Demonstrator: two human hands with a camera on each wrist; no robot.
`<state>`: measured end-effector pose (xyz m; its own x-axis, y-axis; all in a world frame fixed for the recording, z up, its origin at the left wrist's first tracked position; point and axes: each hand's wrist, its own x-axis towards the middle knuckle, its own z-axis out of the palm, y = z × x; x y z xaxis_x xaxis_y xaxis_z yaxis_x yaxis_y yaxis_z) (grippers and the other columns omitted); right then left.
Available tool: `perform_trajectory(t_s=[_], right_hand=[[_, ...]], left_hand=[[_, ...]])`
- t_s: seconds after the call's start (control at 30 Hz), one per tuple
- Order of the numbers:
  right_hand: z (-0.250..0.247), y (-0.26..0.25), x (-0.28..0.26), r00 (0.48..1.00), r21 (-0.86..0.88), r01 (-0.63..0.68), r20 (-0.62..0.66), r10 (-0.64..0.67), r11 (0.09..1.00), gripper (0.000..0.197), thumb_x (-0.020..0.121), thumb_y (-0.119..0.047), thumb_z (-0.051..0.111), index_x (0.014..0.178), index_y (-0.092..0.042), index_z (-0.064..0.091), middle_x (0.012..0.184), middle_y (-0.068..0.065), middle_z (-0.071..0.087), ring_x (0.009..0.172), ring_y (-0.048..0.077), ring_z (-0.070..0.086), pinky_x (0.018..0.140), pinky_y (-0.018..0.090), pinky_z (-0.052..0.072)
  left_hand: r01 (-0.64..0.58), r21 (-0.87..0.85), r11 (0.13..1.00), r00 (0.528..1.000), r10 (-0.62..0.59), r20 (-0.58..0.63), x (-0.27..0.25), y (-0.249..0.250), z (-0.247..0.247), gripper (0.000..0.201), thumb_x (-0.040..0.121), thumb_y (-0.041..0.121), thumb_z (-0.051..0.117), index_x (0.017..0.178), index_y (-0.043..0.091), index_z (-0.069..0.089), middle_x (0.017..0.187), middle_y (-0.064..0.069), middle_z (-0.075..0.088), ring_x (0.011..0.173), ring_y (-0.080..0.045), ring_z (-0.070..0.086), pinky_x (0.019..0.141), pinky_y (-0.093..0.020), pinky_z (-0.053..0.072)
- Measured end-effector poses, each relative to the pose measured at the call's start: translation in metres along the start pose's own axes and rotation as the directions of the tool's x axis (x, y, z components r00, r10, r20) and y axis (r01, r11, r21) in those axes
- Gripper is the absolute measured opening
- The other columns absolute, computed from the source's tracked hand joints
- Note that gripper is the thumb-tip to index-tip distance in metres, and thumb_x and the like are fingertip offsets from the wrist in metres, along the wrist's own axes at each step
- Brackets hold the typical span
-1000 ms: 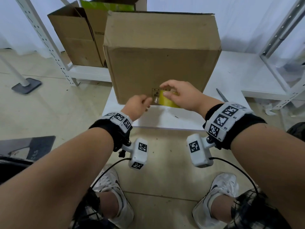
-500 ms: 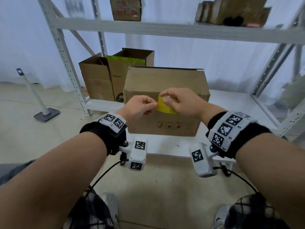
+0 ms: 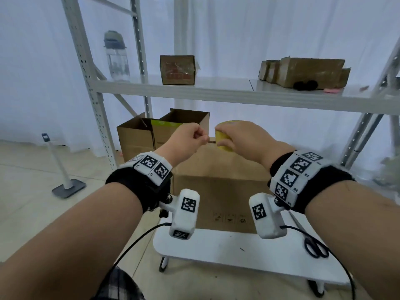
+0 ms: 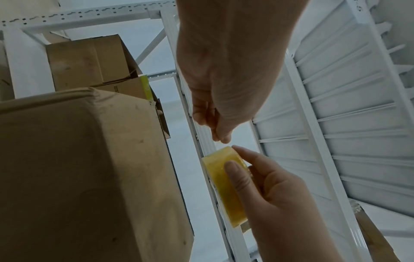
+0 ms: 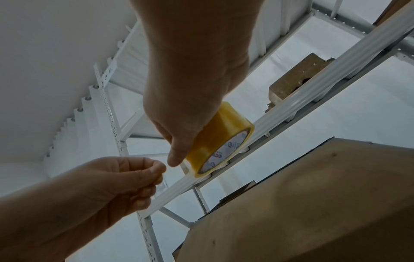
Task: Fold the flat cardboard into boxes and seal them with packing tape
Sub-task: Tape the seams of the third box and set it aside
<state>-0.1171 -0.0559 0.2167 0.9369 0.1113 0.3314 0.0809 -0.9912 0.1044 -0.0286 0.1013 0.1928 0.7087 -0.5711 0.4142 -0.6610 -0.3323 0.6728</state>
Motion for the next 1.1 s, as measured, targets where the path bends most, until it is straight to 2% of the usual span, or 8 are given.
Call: perform_trajectory(t_s=[0.1, 0.17, 0.23, 0.33, 0.53, 0.8, 0.97, 1.1], right_hand=[[0.007, 0.012, 0.016, 0.998, -0.061, -0.067, -0.003, 0.067, 0.996, 0.022, 0.099, -0.036, 0.049, 0.095, -0.015, 0.054, 0.087, 0.002, 0.058, 0.091, 0.028, 0.061, 0.071, 0.034, 0.041], [0.009, 0.021, 0.023, 0.992, -0.020, -0.120, 0.035, 0.121, 0.993, 0.033, 0.099, -0.038, 0.048, 0.113, -0.011, 0.060, 0.105, 0.007, 0.066, 0.102, 0.030, 0.060, 0.084, 0.042, 0.047], [0.013, 0.031, 0.028, 0.995, 0.073, -0.091, 0.053, 0.087, 0.993, 0.037, 0.098, -0.037, 0.050, 0.122, -0.011, 0.060, 0.114, 0.009, 0.066, 0.106, 0.030, 0.059, 0.091, 0.045, 0.046], [0.018, 0.044, 0.037, 0.999, 0.136, -0.035, -0.026, 0.039, 0.990, 0.038, 0.095, -0.034, 0.057, 0.125, -0.012, 0.060, 0.117, 0.007, 0.065, 0.109, 0.027, 0.059, 0.092, 0.033, 0.044], [0.030, 0.050, 0.051, 0.999, 0.117, 0.033, -0.044, -0.028, 0.993, 0.036, 0.094, -0.034, 0.058, 0.124, -0.015, 0.060, 0.107, 0.008, 0.067, 0.100, 0.027, 0.061, 0.085, 0.036, 0.046], [0.043, 0.050, 0.066, 0.999, 0.107, -0.045, 0.014, 0.044, 0.993, 0.038, 0.097, -0.042, 0.049, 0.131, -0.024, 0.056, 0.113, 0.007, 0.067, 0.104, 0.027, 0.059, 0.083, 0.033, 0.042], [0.058, 0.046, 0.081, 0.983, 0.179, -0.175, 0.084, 0.162, 0.968, 0.032, 0.097, -0.045, 0.049, 0.121, -0.026, 0.058, 0.108, 0.005, 0.065, 0.100, 0.024, 0.057, 0.075, 0.032, 0.040], [0.066, 0.075, 0.079, 0.943, 0.079, -0.313, 0.147, 0.299, 0.947, 0.026, 0.097, -0.039, 0.052, 0.108, -0.016, 0.060, 0.103, 0.008, 0.065, 0.096, 0.027, 0.056, 0.073, 0.033, 0.038]], left_hand=[[0.034, 0.014, 0.999, 0.999, -0.034, -0.013, 0.015, -0.005, -0.001, 0.013, 0.094, 0.017, 0.059, 0.099, 0.006, 0.062, 0.088, -0.006, 0.062, 0.075, -0.012, 0.053, 0.069, -0.022, 0.046], [0.046, 0.002, 0.999, 0.999, -0.046, 0.011, 0.023, -0.008, 0.000, 0.012, 0.093, 0.018, 0.060, 0.101, 0.009, 0.060, 0.087, -0.004, 0.062, 0.077, -0.014, 0.056, 0.069, -0.023, 0.048], [0.073, -0.009, 0.997, 0.996, -0.072, 0.046, 0.031, -0.009, 0.002, 0.023, 0.094, 0.020, 0.059, 0.115, 0.013, 0.056, 0.090, -0.002, 0.064, 0.079, -0.014, 0.060, 0.069, -0.021, 0.050], [0.152, -0.091, 0.984, 0.983, -0.142, 0.113, 0.043, -0.012, 0.001, 0.046, 0.097, 0.029, 0.053, 0.139, 0.013, 0.043, 0.090, 0.000, 0.065, 0.075, -0.010, 0.058, 0.067, -0.018, 0.049], [0.159, -0.103, 0.982, 0.980, -0.144, 0.137, 0.060, -0.021, 0.008, 0.042, 0.091, 0.054, 0.049, 0.118, 0.023, 0.060, 0.081, 0.006, 0.061, 0.069, -0.003, 0.052, 0.062, -0.016, 0.041], [0.128, -0.168, 0.977, 0.991, -0.120, 0.058, 0.075, -0.047, 0.018, 0.021, 0.090, 0.027, 0.065, 0.093, 0.007, 0.071, 0.074, -0.008, 0.057, 0.070, -0.012, 0.051, 0.072, -0.024, 0.046], [0.020, 0.093, 0.995, 1.000, -0.020, -0.007, 0.078, -0.053, 0.023, 0.019, 0.094, 0.024, 0.059, 0.093, 0.008, 0.069, 0.076, -0.003, 0.061, 0.064, -0.008, 0.049, 0.062, -0.017, 0.042], [0.167, 0.072, 0.983, 0.971, -0.152, -0.183, 0.080, -0.079, -0.011, 0.015, 0.098, 0.023, 0.053, 0.092, 0.012, 0.061, 0.079, -0.001, 0.062, 0.069, -0.012, 0.056, 0.066, -0.024, 0.048]])
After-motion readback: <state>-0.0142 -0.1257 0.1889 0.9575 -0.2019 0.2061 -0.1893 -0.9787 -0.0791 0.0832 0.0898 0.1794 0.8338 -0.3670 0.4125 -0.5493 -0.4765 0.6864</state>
